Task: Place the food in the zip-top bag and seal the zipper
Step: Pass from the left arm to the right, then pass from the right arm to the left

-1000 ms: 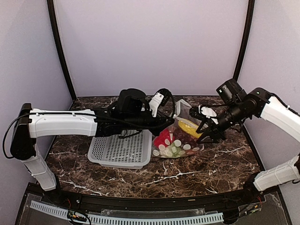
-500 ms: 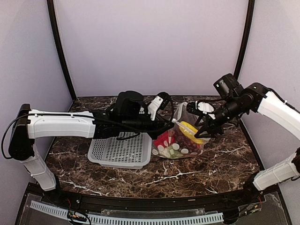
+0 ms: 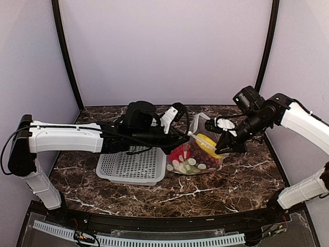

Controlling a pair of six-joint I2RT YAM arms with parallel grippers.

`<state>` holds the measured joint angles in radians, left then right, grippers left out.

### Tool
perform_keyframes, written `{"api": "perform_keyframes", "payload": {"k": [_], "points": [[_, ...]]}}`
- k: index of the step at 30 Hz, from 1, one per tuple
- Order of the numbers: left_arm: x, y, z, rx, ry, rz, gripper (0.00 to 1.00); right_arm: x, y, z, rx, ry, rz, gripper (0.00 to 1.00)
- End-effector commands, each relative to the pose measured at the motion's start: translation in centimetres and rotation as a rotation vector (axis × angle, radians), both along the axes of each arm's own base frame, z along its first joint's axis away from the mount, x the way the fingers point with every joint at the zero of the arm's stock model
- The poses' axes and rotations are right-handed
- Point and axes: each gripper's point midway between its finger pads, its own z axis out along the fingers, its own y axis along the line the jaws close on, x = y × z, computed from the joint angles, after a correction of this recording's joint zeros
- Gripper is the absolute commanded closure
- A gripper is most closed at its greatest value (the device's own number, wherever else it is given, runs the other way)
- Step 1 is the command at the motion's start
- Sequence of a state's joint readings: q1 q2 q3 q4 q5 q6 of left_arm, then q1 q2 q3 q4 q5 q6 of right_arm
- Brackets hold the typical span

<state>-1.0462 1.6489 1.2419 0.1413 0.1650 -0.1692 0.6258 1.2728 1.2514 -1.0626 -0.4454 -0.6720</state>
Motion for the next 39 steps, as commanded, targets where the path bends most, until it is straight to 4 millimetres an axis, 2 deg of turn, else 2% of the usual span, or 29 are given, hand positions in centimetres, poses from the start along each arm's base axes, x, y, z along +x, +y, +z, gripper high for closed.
{"api": "perform_keyframes", "payload": {"k": [1,2,3,4,5,7,11,15,16,19,20,22,26,30,35,36,37,38,39], "points": [[-0.5,0.9,3.6,-0.094,-0.096,-0.012,0.94,0.6,1.3,1.6,0.048,-0.007,0.006,1.00],[-0.4,1.0,3.5,-0.091,-0.115,-0.012,0.87,0.8,1.5,2.9,0.067,-0.026,0.002,1.00],[-0.2,1.2,3.1,-0.087,-0.126,0.004,0.70,1.0,1.6,4.6,0.094,-0.055,-0.003,1.00],[-0.1,1.4,3.1,-0.085,-0.141,0.010,0.64,1.0,1.7,6.1,0.121,-0.087,-0.005,1.00],[0.1,1.7,2.6,-0.083,-0.151,0.026,0.52,0.9,1.6,7.5,0.151,-0.122,-0.006,1.00],[0.3,2.0,2.4,-0.100,-0.169,0.043,0.42,0.7,1.5,8.9,0.186,-0.163,-0.009,1.00],[0.9,1.8,2.3,-0.125,-0.183,0.072,0.35,0.0,1.5,7.5,0.172,-0.103,0.005,1.00],[2.3,1.2,1.0,-0.124,-0.143,0.124,0.28,-0.4,1.5,6.2,0.165,-0.070,0.011,1.00],[2.3,0.7,0.2,-0.121,-0.113,0.115,0.28,-0.4,1.5,6.2,0.164,-0.072,0.011,1.00],[1.7,-0.4,-0.7,-0.160,-0.029,0.075,0.27,-0.5,1.3,6.2,0.164,-0.075,0.008,1.00],[1.2,-0.8,-0.6,-0.177,-0.008,0.045,0.22,-0.6,1.2,6.1,0.163,-0.078,0.007,1.00],[0.6,-1.1,-0.9,-0.197,0.049,0.022,0.04,-0.5,1.1,5.7,0.155,-0.081,-0.001,1.00],[0.5,-0.3,-2.7,-0.232,0.158,0.079,0.01,0.0,0.9,4.2,0.121,-0.084,-0.016,1.00],[1.3,0.4,-4.6,-0.212,0.248,0.182,0.01,2.2,0.9,2.0,0.066,-0.112,-0.075,1.00],[2.4,0.1,-6.9,-0.164,0.285,0.232,0.01,3.1,2.1,1.1,0.076,-0.076,-0.072,1.00],[2.7,-0.3,-6.4,-0.182,0.279,0.214,0.03,3.2,2.2,1.2,0.080,-0.075,-0.071,1.00],[2.4,-0.9,-7.1,-0.175,0.294,0.172,0.08,3.3,2.3,1.3,0.082,-0.076,-0.072,1.00],[2.9,-1.2,-7.5,-0.183,0.298,0.160,0.11,3.4,2.3,1.4,0.083,-0.079,-0.075,1.00],[2.8,-1.5,-7.7,-0.185,0.320,0.132,0.18,3.5,2.4,1.5,0.084,-0.084,-0.076,1.00]]}}
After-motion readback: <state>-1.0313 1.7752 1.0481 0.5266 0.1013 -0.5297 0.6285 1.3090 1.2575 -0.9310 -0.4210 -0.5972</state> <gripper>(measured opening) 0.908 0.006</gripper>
